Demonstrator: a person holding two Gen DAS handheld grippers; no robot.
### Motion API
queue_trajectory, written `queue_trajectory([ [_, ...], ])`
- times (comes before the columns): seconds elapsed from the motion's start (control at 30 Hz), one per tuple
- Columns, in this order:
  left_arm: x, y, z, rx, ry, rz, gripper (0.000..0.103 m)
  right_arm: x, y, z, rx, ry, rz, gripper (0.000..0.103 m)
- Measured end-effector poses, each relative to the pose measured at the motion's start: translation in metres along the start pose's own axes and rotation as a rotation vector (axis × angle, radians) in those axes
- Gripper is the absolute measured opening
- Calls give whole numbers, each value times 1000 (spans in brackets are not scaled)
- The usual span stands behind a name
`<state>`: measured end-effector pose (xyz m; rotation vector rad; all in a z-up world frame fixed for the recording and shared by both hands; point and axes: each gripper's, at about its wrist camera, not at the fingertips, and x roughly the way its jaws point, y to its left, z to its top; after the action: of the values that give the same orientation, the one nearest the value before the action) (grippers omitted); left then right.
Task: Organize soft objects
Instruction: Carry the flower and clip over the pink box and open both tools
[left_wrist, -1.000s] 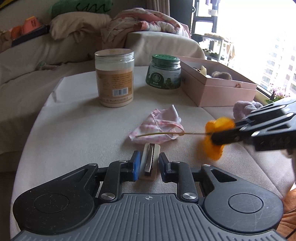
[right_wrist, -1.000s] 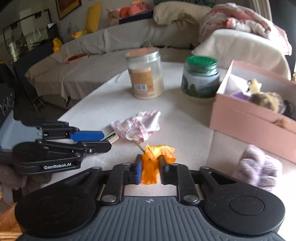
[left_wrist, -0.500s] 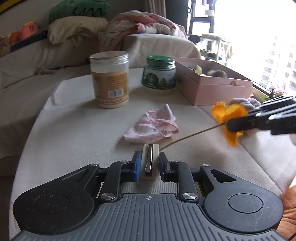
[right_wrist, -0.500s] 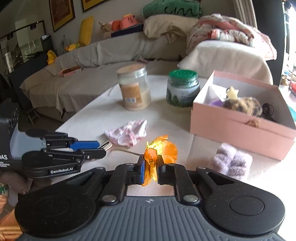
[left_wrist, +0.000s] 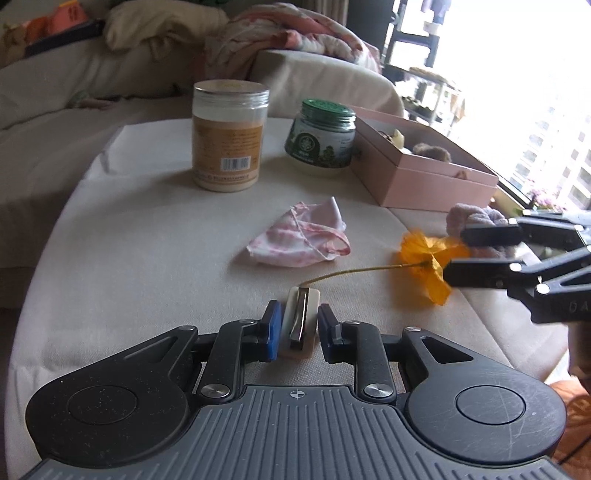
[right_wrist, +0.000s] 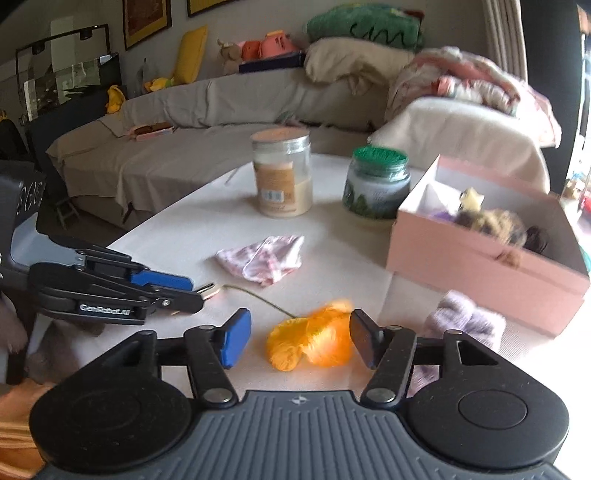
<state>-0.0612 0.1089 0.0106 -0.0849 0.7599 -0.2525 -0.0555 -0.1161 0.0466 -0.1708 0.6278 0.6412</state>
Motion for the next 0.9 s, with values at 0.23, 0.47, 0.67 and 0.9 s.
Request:
queue_trajectory([
  [0.23, 0, -3, 3, 25, 31, 2, 26, 10, 14, 16, -153, -19, -8, 60],
  [0.47, -1, -4, -1, 13, 15, 13, 26, 50, 18, 23, -246, 136, 18, 52],
  [0.67, -3, -7, -3, 55, 26, 14, 26, 43, -3, 10, -167, 202, -18, 17],
  [0.9, -4, -13, -7, 65, 2, 37, 23, -6, -16, 22, -7, 97, 60, 17],
])
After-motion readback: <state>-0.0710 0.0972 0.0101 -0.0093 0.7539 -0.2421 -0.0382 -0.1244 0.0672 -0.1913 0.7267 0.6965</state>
